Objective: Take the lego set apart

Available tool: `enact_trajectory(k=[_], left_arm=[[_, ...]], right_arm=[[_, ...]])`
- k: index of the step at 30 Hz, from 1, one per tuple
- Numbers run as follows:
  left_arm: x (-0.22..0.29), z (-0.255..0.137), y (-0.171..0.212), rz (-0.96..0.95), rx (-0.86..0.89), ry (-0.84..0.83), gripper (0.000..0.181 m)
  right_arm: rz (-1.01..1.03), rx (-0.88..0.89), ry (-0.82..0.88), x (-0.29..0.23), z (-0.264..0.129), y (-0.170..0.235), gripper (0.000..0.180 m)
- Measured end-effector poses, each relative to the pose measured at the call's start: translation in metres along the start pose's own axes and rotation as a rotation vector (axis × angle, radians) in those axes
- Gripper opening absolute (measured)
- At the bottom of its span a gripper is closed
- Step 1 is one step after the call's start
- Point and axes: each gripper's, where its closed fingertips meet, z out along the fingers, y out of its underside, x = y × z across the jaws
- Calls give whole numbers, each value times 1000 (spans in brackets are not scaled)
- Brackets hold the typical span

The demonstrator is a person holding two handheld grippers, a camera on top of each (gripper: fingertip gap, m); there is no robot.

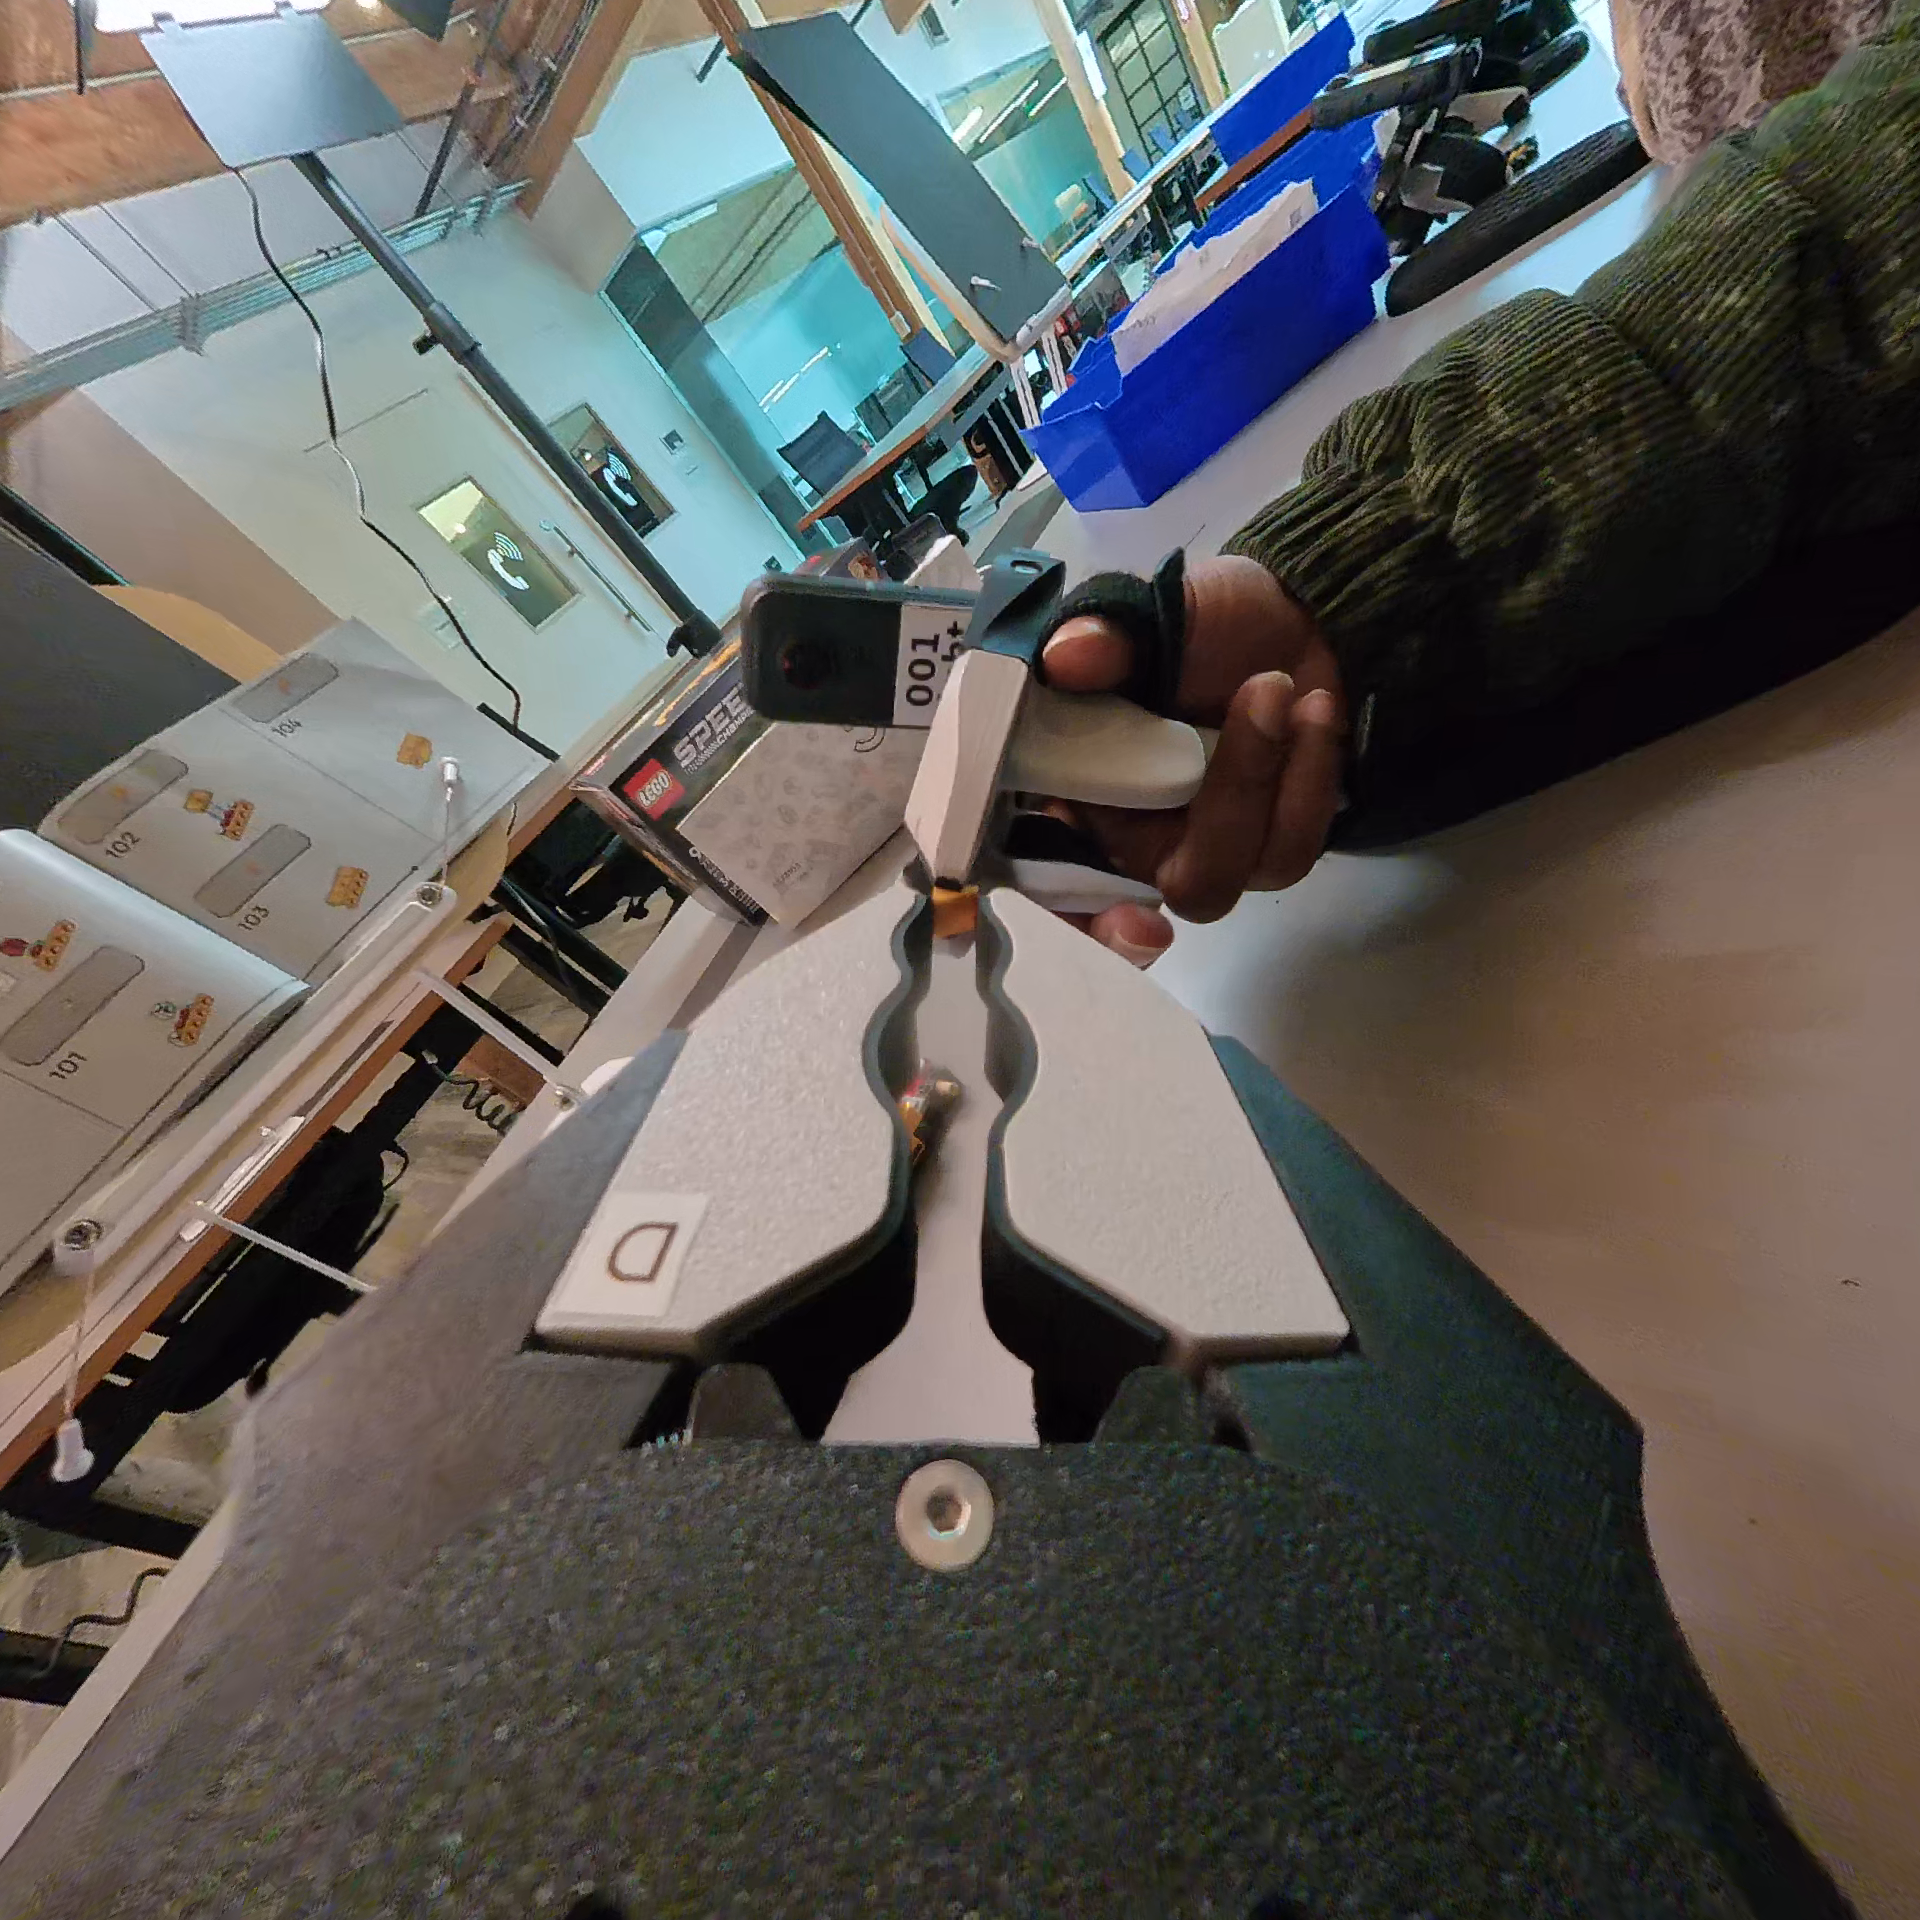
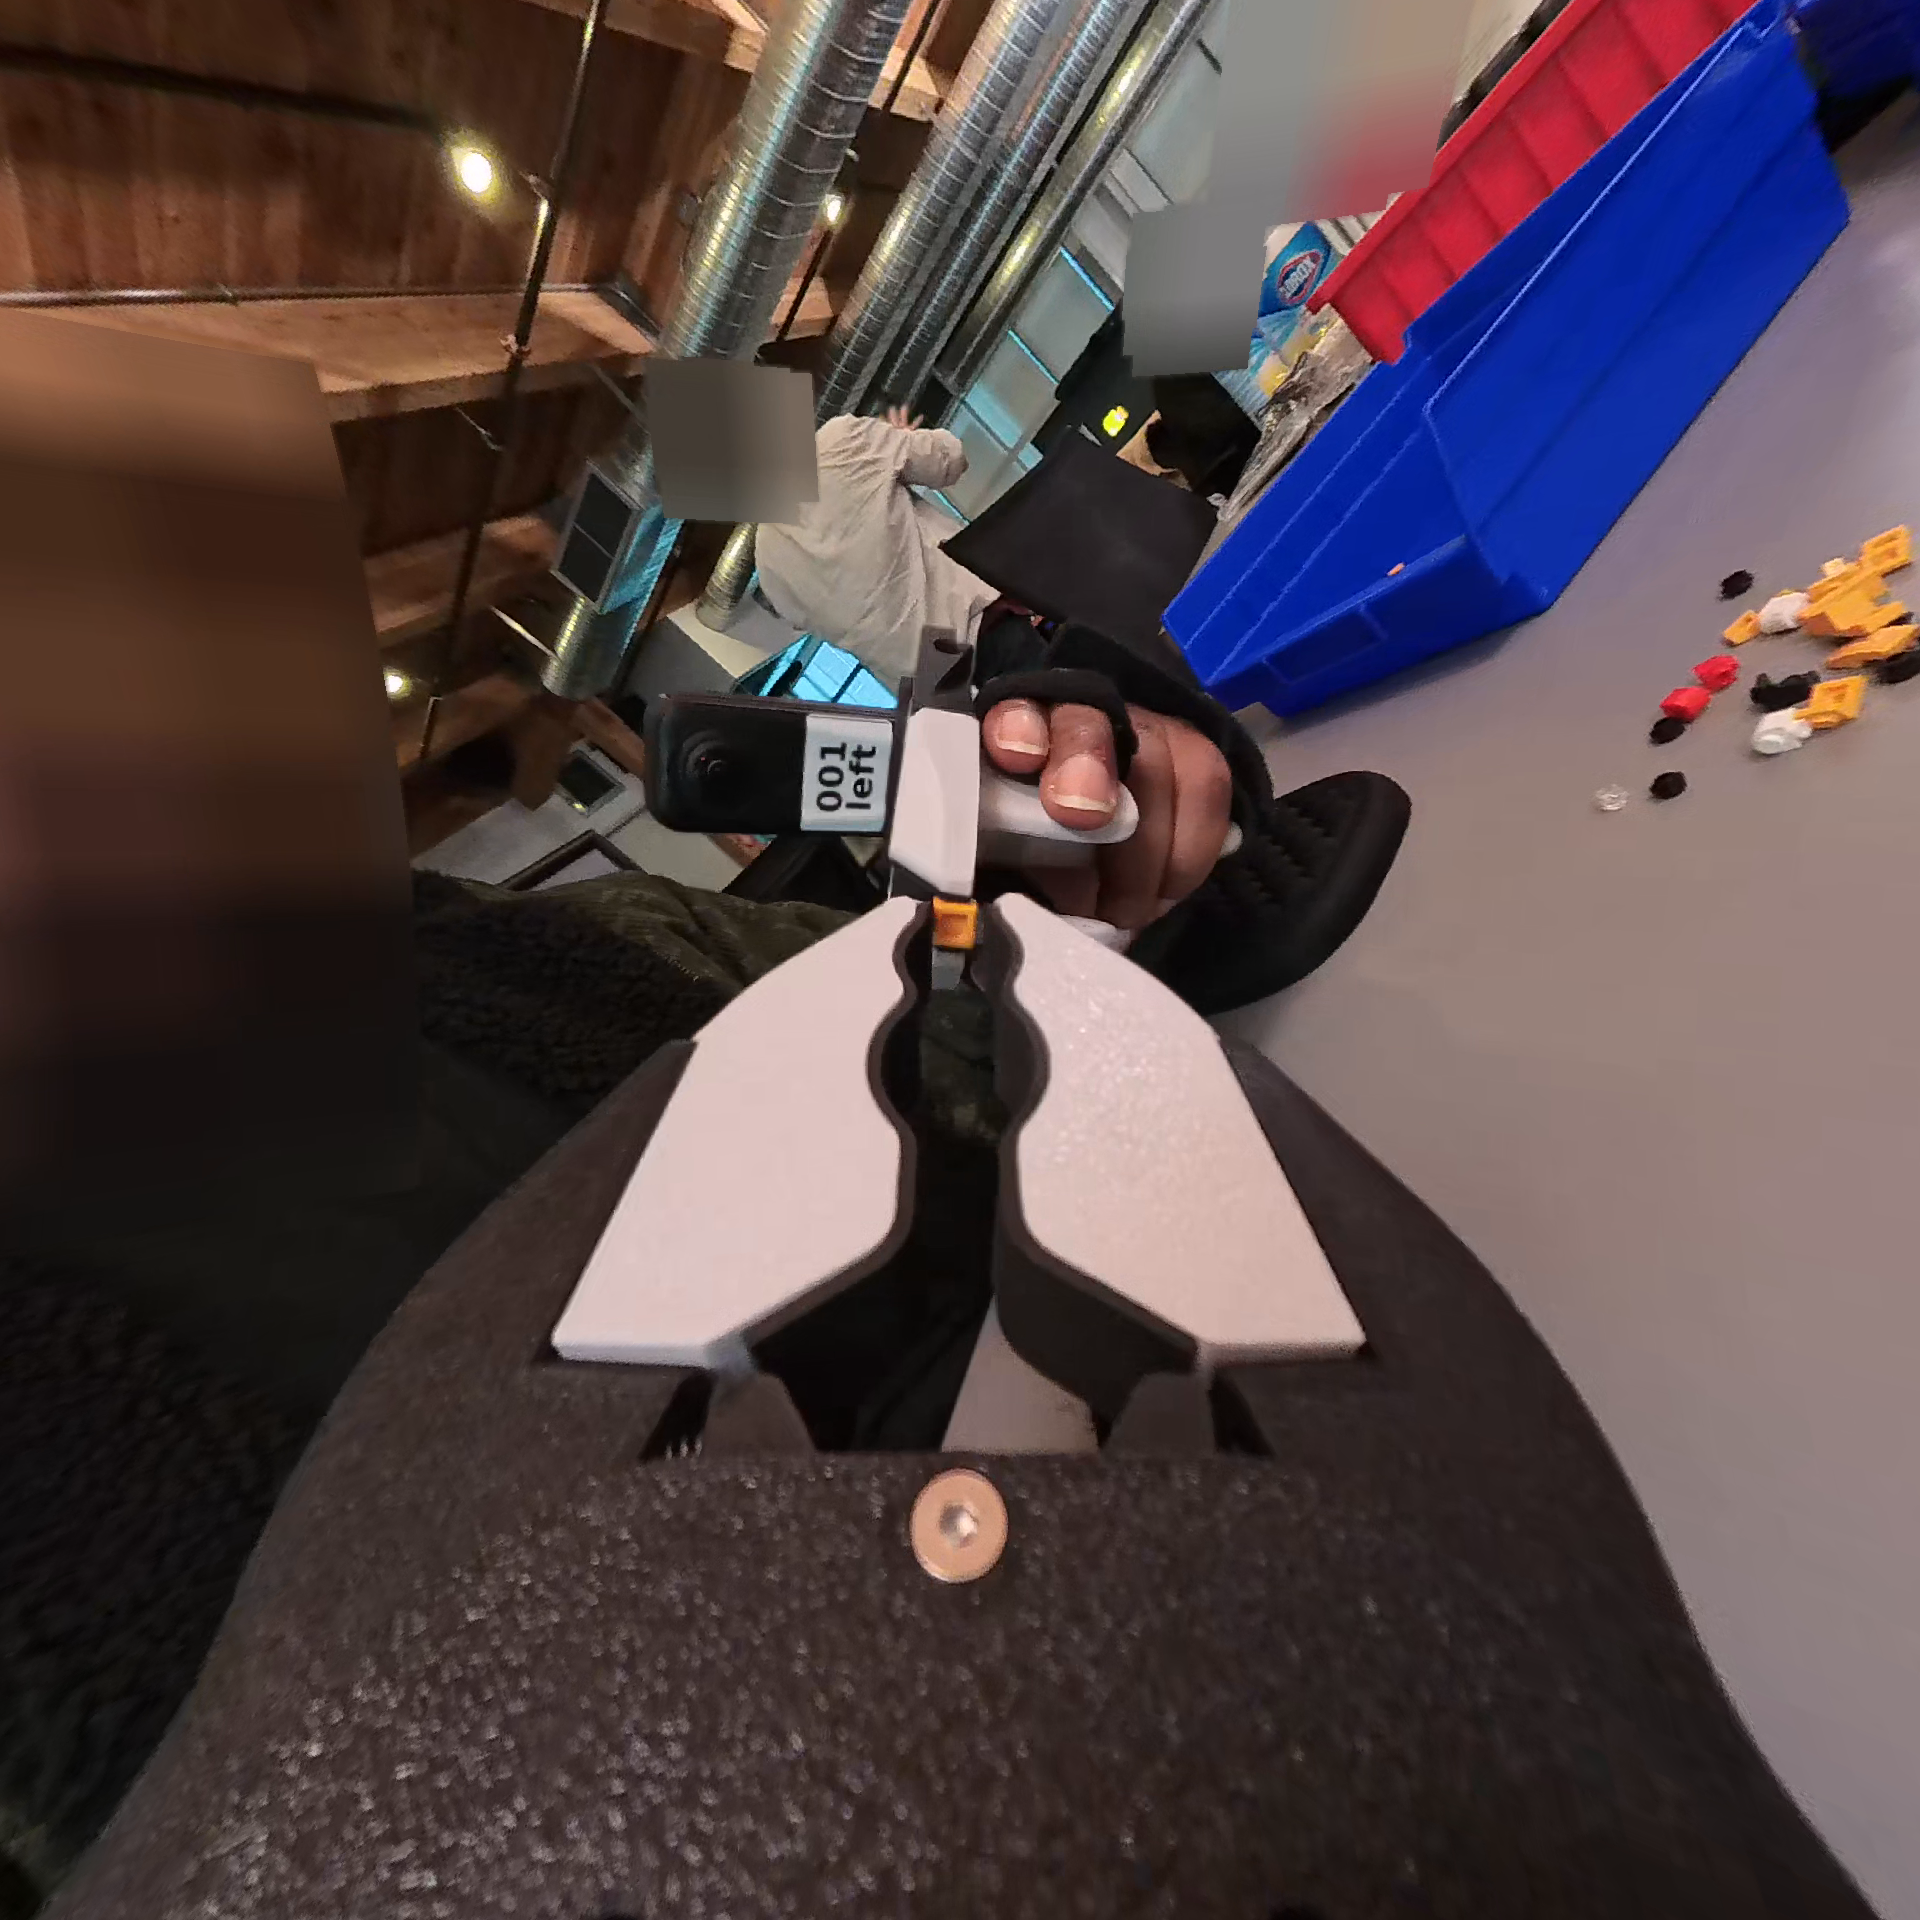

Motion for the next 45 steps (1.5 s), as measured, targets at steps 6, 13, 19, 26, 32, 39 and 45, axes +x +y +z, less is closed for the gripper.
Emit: enact_trajectory(k=[6,13,19,26,32,39,45], left_arm=[[-27,-9,23,-81,-102,-69,7],[-89,-61,148,-354,-625,-251,7],[-100,-100,205,-569,-832,-327,7],[-97,-106,209,-639,-835,-304,17],[-121,-106,173,-609,-610,-365,18],[-100,-68,84,-294,-237,-210,26],[-40,-26,52,-114,-170,-18,25]], right_arm=[[-250,-115,354,30,-34,-6,16],[-523,-727,841,78,-103,50,15],[-530,-908,887,93,-108,75,14],[-513,-900,875,93,-105,77,8],[-521,-811,830,89,-92,70,7],[-531,-259,636,51,-40,4,7],[-389,-79,454,35,-21,-6,7]])
